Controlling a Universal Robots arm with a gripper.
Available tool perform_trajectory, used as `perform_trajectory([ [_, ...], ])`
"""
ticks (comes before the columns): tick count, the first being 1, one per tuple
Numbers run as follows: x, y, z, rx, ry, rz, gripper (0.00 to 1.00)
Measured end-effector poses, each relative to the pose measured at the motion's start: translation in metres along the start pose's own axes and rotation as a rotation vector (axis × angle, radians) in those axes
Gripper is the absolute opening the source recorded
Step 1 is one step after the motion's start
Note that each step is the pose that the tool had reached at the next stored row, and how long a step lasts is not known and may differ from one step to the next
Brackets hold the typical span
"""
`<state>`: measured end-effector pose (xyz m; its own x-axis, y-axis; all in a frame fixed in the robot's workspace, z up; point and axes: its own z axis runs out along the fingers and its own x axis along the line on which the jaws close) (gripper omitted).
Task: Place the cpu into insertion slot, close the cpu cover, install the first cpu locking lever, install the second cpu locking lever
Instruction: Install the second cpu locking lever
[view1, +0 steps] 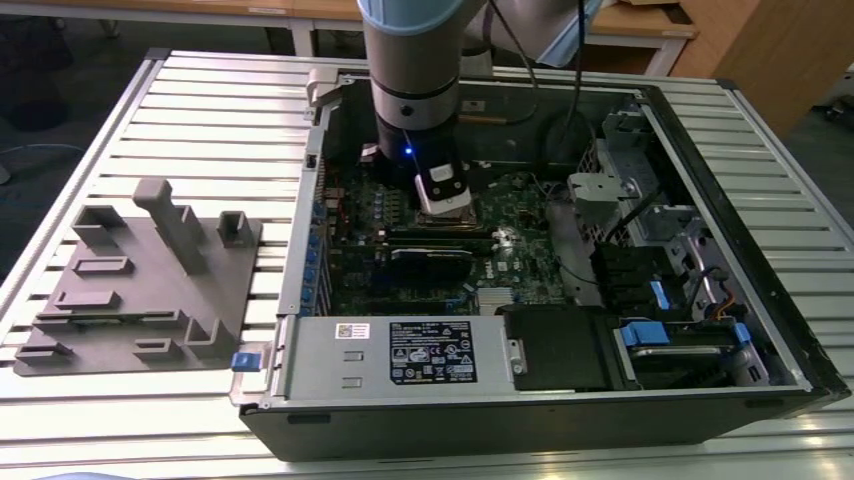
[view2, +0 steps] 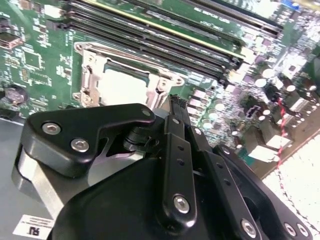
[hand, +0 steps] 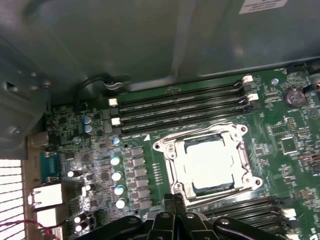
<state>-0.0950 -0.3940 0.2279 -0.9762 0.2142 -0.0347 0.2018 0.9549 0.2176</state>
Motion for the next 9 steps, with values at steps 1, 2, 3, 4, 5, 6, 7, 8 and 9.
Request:
perform_trajectory([
  [1, -0.0023, 0.0009, 0.0004, 0.0012, -0.0002, 0.000, 0.11],
  [2, -0.0049, 0.0018, 0.0010, 0.0022, -0.0004, 0.000, 0.11],
  [3, -0.0074, 0.0027, 0.0016, 0.0029, -0.0005, 0.000, 0.11],
  [4, -0.0101, 0.0037, 0.0022, 0.0032, -0.0007, 0.000, 0.11],
  [5, -0.0130, 0.0046, 0.0029, 0.0037, -0.0008, 0.000, 0.11],
  [6, -0.0162, 0.0056, 0.0036, 0.0040, -0.0009, 0.000, 0.11],
  [7, -0.0196, 0.0066, 0.0044, 0.0043, -0.0011, 0.000, 0.11],
  [8, -0.0229, 0.0077, 0.0051, 0.0046, -0.0012, 0.000, 0.11],
  [9, -0.0262, 0.0089, 0.0060, 0.0051, -0.0012, 0.000, 0.11],
])
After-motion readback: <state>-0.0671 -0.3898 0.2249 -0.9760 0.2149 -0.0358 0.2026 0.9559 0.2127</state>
